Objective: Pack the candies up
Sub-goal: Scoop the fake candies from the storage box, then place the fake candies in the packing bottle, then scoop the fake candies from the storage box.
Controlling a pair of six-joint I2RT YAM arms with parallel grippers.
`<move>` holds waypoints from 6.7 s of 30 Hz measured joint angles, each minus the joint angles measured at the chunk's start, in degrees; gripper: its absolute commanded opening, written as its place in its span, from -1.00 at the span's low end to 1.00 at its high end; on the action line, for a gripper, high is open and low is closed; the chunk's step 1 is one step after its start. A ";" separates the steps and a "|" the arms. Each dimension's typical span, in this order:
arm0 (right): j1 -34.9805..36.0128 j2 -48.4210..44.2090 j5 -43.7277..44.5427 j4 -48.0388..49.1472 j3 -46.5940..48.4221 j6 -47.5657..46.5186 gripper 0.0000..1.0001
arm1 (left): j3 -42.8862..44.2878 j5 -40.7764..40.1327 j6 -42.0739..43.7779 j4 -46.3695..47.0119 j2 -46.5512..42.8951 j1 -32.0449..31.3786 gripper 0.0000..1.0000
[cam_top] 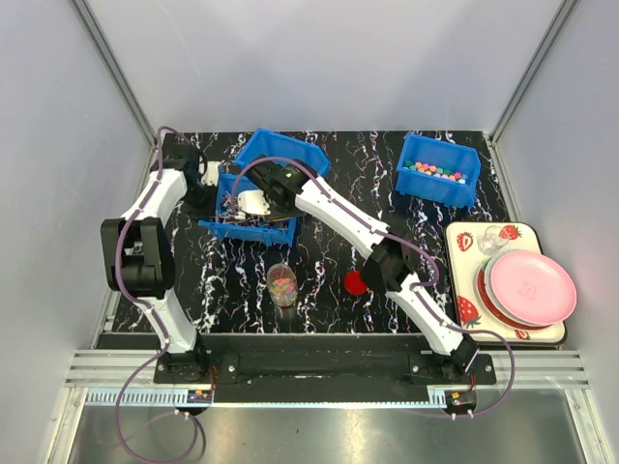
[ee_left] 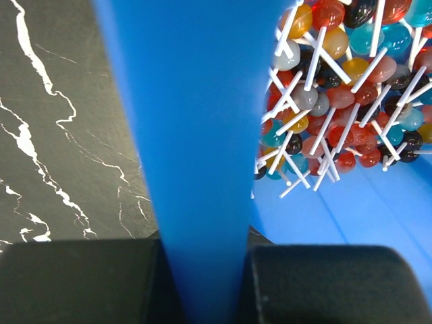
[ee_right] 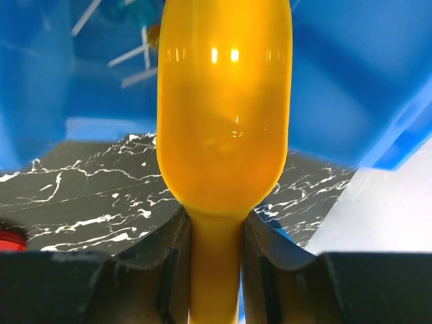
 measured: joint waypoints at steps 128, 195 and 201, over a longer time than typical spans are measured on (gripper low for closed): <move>-1.42 -55.32 -35.15 14.88 -62.66 11.52 -1.00 | -4.63 10.34 3.10 -0.33 -7.80 12.48 -1.00; 3.23 -45.29 -10.69 6.67 -40.15 0.81 -1.00 | -5.90 11.15 4.42 -0.81 -10.62 11.74 -1.00; 1.36 -37.00 -6.25 7.21 -26.23 -3.17 -1.00 | -5.90 8.59 5.66 -2.21 -13.60 9.42 -1.00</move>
